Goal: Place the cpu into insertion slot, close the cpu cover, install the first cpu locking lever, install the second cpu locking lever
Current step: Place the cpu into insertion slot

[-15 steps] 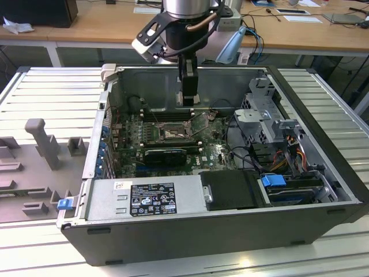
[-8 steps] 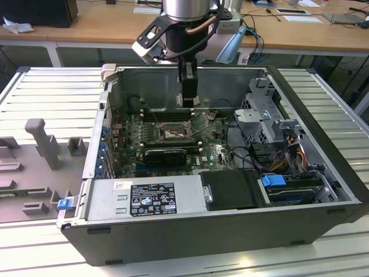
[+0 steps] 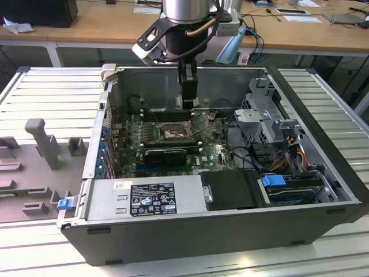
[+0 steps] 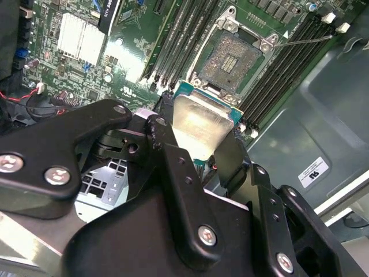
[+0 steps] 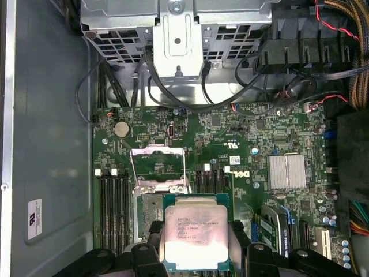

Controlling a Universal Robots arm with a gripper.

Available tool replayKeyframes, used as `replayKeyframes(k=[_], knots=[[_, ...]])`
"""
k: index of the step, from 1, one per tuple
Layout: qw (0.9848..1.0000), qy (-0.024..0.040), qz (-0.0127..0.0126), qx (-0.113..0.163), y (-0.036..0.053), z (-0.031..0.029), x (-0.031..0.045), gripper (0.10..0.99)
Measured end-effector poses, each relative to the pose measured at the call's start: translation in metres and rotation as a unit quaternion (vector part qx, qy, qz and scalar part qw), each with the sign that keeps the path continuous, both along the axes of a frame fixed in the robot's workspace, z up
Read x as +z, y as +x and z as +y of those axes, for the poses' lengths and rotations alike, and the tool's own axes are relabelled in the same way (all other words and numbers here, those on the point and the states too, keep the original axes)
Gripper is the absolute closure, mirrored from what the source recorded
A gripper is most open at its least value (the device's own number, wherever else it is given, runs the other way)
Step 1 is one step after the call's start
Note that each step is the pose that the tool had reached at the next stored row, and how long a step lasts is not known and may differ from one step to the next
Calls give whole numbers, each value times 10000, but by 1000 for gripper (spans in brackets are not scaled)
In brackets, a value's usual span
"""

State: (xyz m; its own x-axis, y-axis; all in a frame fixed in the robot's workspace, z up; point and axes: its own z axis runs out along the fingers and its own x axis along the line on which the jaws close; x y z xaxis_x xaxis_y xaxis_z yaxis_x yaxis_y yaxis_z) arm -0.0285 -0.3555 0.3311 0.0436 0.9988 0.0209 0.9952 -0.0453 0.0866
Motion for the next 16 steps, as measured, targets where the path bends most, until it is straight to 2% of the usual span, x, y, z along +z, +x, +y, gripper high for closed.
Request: replayKeyframes(k=[16], knots=[[10000, 0, 0, 0, 0, 0, -73, 557]])
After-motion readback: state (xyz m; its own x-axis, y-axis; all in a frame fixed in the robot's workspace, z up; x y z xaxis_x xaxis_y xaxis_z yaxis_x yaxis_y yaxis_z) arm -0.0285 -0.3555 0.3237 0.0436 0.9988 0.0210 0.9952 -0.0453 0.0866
